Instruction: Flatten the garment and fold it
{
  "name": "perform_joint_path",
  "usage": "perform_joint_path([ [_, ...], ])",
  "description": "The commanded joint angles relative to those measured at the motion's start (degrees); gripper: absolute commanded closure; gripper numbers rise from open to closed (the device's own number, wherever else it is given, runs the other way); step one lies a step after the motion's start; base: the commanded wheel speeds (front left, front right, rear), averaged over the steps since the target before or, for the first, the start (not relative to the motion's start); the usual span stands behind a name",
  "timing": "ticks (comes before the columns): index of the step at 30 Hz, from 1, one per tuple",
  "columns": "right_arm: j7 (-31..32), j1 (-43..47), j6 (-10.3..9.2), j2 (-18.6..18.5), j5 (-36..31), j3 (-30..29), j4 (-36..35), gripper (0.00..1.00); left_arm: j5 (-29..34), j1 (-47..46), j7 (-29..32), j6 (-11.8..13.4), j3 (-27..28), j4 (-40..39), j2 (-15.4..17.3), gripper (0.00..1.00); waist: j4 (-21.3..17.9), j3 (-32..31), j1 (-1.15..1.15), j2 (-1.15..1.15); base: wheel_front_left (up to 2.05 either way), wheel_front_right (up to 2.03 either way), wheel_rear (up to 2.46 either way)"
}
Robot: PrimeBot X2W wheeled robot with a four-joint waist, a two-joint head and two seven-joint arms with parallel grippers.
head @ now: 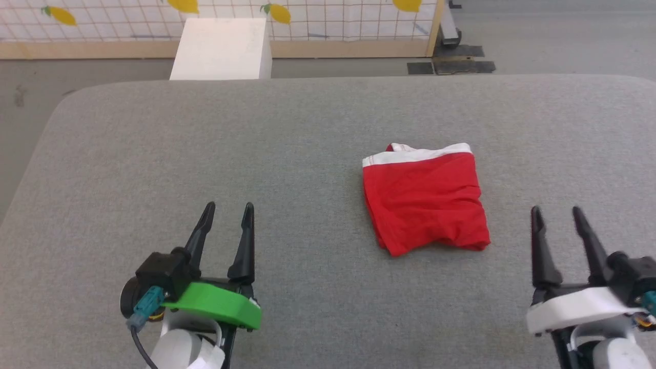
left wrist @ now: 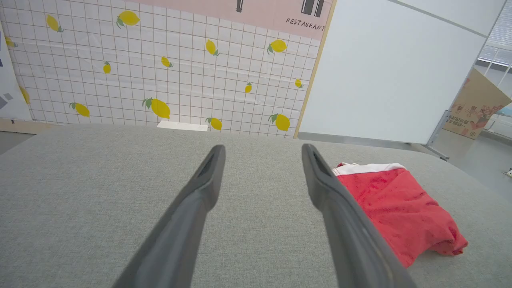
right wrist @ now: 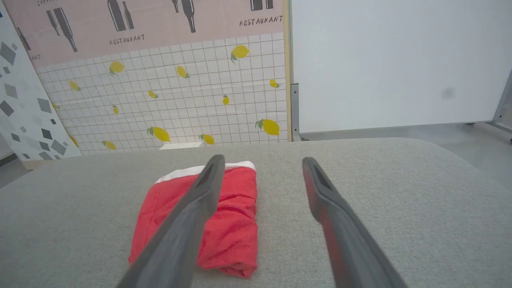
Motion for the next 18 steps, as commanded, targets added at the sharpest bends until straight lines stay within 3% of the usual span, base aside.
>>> perform_joint_path([
  [1, -0.73, 0.69, -0.08, -0.04, -0.64, 0.60, 0.83, 0.00, 1.07, 1.29, -0.22, -0.38, 0.40, 0.07, -0.02, 0.00, -0.63, -0.50, 0.00, 0.00, 0.00, 0.00, 0.00],
  [18, -0.73, 1.64, -0.08, -0.35, -2.01, 1.17, 0.70, 0.00, 1.09, 2.75, -0.22, -0.38, 1.35, -0.12, -0.07, 0.00, -0.26, -1.16, 0.00, 0.00, 0.00, 0.00, 0.00],
])
